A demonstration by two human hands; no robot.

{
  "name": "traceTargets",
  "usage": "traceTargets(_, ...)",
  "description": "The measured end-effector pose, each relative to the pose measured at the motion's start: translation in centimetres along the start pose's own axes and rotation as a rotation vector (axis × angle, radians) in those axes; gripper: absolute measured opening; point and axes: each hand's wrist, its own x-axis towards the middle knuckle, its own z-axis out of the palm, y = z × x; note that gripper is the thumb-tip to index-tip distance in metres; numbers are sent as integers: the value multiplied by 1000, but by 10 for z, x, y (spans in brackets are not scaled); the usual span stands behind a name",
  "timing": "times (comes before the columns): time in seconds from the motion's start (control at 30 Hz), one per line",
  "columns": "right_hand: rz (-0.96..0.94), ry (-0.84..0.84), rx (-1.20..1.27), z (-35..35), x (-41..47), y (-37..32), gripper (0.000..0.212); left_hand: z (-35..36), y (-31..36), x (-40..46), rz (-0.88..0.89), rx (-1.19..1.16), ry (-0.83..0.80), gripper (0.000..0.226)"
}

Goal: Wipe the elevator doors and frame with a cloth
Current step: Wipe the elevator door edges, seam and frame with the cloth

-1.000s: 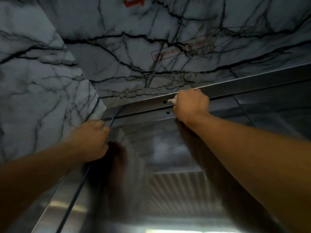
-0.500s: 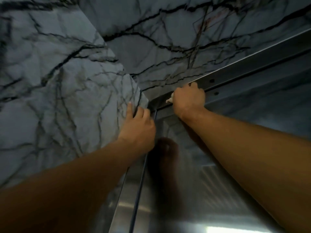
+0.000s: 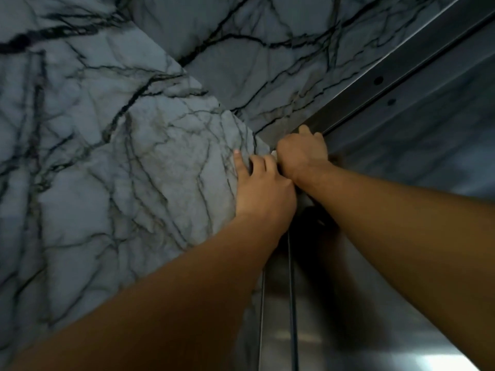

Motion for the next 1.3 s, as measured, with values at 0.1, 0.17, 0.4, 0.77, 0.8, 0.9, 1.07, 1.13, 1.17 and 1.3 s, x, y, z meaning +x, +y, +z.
traceTargets(0.1,-27,-76,21,-5,1,1,23,2,1,-1,16,11,2,43)
traceTargets(0.17,-38,-121,50,-10,2,2,27,2,0,-2,27,19,-3,43)
traceTargets(0.4,-53,-222,90,-25,-7,6,25,-1,0,-4,50,40,-104,51)
traceTargets(0.77,-119,-332,111,-44,-59,0,32,-36,-31,-29,165,57,-363,67)
traceTargets(0.8,-122,-342,125,-46,-65,0,33,-44,-33,-29,166,47,-388,67)
traceTargets(0.9,-138,-392,172,-54,-82,2,32,-69,-35,-30,166,61,-464,66)
traceTargets(1.07,-168,-429,248,-70,-116,-3,35,-89,-42,-60,189,189,-568,78)
traceTargets(1.13,-168,-438,278,-75,-134,-3,34,-99,-45,-76,238,243,-606,80)
traceTargets(1.17,-169,-433,287,-76,-142,-3,34,-104,-46,-80,257,260,-609,78)
traceTargets(1.3,-153,-417,328,-80,-174,-9,35,-121,-46,-97,294,273,-605,71)
